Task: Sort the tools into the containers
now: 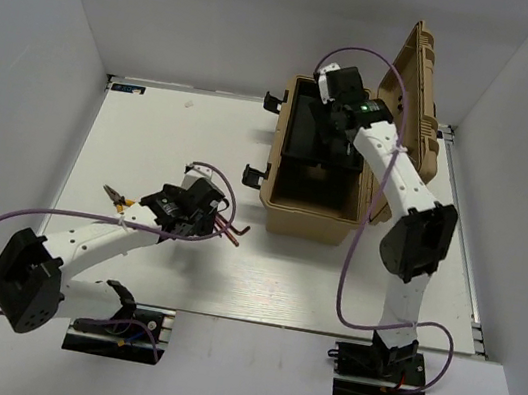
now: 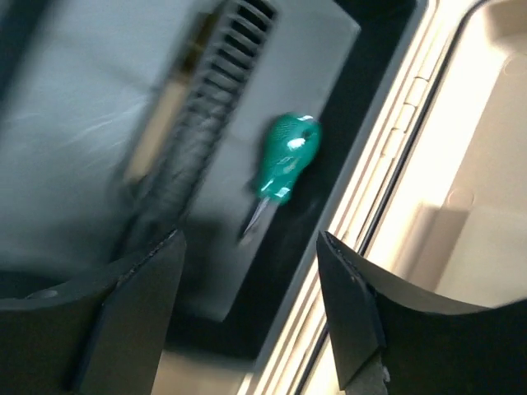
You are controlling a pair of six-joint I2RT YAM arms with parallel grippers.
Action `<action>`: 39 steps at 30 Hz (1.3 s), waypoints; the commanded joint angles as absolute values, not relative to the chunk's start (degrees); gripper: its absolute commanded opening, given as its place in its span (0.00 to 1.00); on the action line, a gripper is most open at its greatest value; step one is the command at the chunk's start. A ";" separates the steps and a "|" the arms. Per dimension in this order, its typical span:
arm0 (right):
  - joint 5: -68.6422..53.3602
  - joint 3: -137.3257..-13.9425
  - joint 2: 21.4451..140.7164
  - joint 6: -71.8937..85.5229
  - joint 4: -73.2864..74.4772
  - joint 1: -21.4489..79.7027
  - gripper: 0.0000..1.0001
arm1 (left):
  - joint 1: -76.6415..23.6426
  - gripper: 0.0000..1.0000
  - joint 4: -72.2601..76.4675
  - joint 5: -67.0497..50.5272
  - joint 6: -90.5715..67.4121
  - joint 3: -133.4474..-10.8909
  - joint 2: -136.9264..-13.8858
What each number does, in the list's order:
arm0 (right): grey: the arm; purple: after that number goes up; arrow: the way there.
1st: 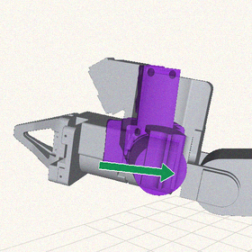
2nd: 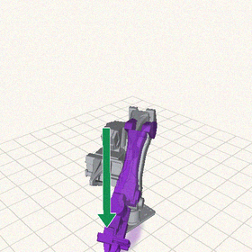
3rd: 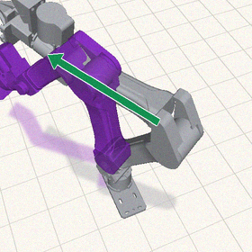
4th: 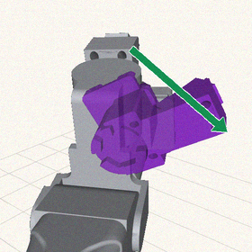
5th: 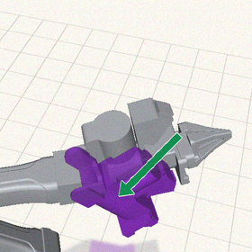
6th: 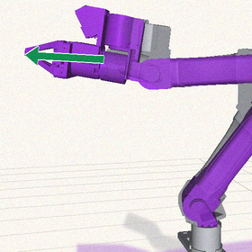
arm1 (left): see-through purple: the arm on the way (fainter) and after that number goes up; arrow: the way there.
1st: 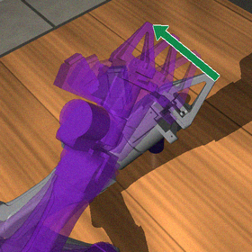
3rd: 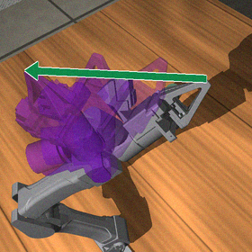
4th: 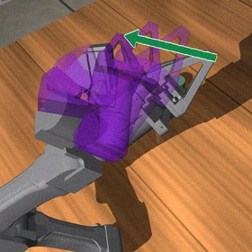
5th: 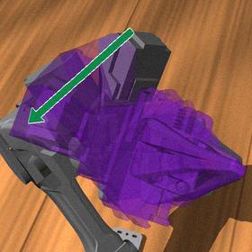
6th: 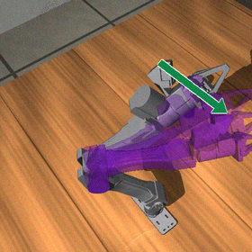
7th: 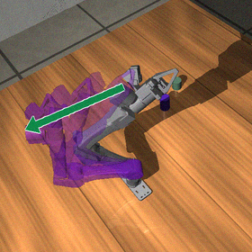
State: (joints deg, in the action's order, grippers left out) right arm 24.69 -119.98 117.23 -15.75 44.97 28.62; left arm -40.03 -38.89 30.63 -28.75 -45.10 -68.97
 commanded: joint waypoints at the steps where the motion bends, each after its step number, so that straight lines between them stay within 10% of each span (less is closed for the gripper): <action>1: 12.24 -117.18 107.85 -10.65 45.62 29.09 0.72 | -39.11 0.88 -40.86 29.62 -39.78 -49.12 -69.60; 3: 2.07 -110.96 101.79 -9.85 43.26 29.09 0.72 | -38.58 0.87 -42.36 29.10 -44.27 -49.65 -70.13; 8: -12.63 -98.80 90.97 -7.03 38.15 29.44 0.20 | -36.92 0.82 -49.21 27.17 -59.73 -51.42 -73.46; 11: -16.16 -95.28 87.98 -6.59 37.36 29.79 0.08 | -35.69 0.79 -48.44 26.55 -61.61 -50.89 -75.75; 15: -17.14 -90.80 85.08 -6.50 35.69 29.53 0.10 | -33.93 0.62 -48.86 31.45 -57.49 -53.51 -80.50; 20: -17.58 -87.20 82.88 -6.07 33.84 29.53 0.12 | -33.40 0.64 -45.81 32.62 -45.11 -54.84 -81.74; 25: -17.93 -87.27 82.18 -5.63 34.01 29.53 0.13 | -32.87 0.91 -37.71 28.13 -30.95 -52.12 -79.10; 39: -18.98 -85.43 79.72 -4.83 33.31 29.36 0.14 | -30.41 0.77 -35.68 18.46 -18.28 -51.51 -85.78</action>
